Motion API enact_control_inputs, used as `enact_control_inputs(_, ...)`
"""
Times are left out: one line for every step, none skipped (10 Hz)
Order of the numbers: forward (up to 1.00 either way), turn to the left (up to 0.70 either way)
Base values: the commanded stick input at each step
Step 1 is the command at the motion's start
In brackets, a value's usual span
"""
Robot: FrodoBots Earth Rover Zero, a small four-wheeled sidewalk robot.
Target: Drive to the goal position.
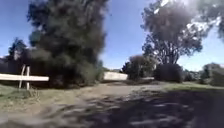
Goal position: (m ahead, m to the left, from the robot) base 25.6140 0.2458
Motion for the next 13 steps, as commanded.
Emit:
enact_control_inputs(1.0, -0.06)
enact_control_inputs(1.0, -0.18)
enact_control_inputs(1.0, -0.3)
enact_control_inputs(1.0, -0.02)
enact_control_inputs(1.0, -0.16)
enact_control_inputs(1.0, -0.3)
enact_control_inputs(1.0, -0.2)
enact_control_inputs(1.0, -0.12)
enact_control_inputs(1.0, -0.04)
enact_control_inputs(0.92, 0.0)
enact_control_inputs(0.72, 0.0)
enact_control_inputs(0.52, 0.0)
enact_control_inputs(0.32, 0.0)
